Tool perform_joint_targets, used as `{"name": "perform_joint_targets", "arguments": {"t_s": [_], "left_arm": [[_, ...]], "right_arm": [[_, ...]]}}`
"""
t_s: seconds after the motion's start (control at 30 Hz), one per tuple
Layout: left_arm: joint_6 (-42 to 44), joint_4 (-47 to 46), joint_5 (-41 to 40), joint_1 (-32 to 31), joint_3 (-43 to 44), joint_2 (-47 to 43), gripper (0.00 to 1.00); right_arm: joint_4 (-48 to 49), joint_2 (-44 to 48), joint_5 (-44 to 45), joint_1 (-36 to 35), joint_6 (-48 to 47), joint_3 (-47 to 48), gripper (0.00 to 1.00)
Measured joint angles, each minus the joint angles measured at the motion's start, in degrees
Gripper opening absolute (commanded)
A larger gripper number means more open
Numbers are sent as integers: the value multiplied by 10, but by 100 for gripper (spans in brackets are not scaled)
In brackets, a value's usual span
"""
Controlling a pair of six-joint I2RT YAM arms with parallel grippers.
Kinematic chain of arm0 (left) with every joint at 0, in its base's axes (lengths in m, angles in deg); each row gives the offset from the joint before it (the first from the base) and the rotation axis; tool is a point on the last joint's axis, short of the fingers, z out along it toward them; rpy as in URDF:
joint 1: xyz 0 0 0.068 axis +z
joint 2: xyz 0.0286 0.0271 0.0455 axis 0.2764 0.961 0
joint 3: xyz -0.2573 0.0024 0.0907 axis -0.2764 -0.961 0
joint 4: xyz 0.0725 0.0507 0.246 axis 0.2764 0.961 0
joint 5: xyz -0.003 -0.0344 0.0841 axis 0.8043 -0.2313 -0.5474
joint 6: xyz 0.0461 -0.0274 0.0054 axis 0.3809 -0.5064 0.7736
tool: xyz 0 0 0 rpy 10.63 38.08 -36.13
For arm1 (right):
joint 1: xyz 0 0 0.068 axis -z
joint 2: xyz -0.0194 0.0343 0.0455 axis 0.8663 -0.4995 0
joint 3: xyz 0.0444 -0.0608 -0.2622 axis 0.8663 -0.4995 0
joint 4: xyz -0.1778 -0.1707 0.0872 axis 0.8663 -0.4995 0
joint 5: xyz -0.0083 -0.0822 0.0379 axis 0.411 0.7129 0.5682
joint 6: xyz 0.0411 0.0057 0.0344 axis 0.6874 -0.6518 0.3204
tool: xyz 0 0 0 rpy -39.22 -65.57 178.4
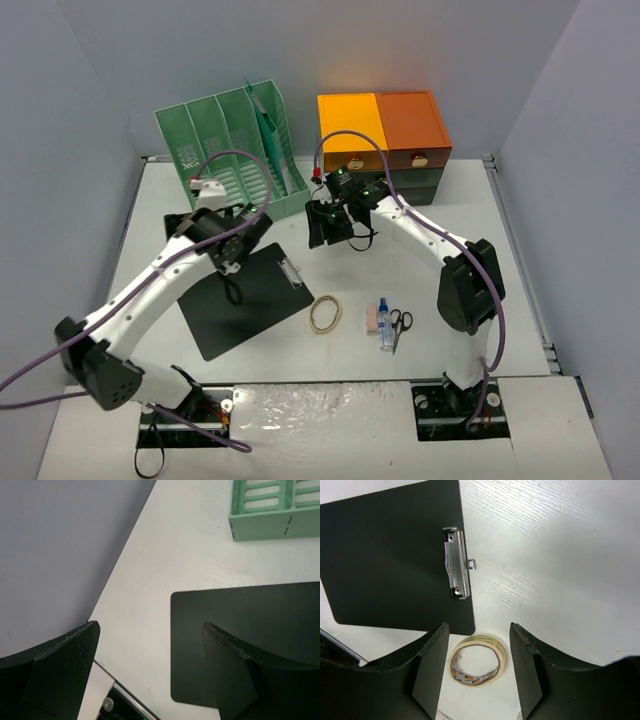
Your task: Organize the desk
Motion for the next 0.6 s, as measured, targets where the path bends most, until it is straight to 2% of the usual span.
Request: {"name": "perform_joint_targets", "arguments": {"t_s": [0.2, 0.43, 0.6], "left_arm": [[10, -23, 143, 75, -94, -99, 82], [-3, -44, 264, 97, -141, -100, 83], [-10, -71, 324, 122, -154, -108, 84]], "right_arm": [[31, -16, 25, -34, -10, -3, 49], [61, -58, 67, -109, -31, -4, 48], [72, -78, 105, -128, -35, -12, 49]]}}
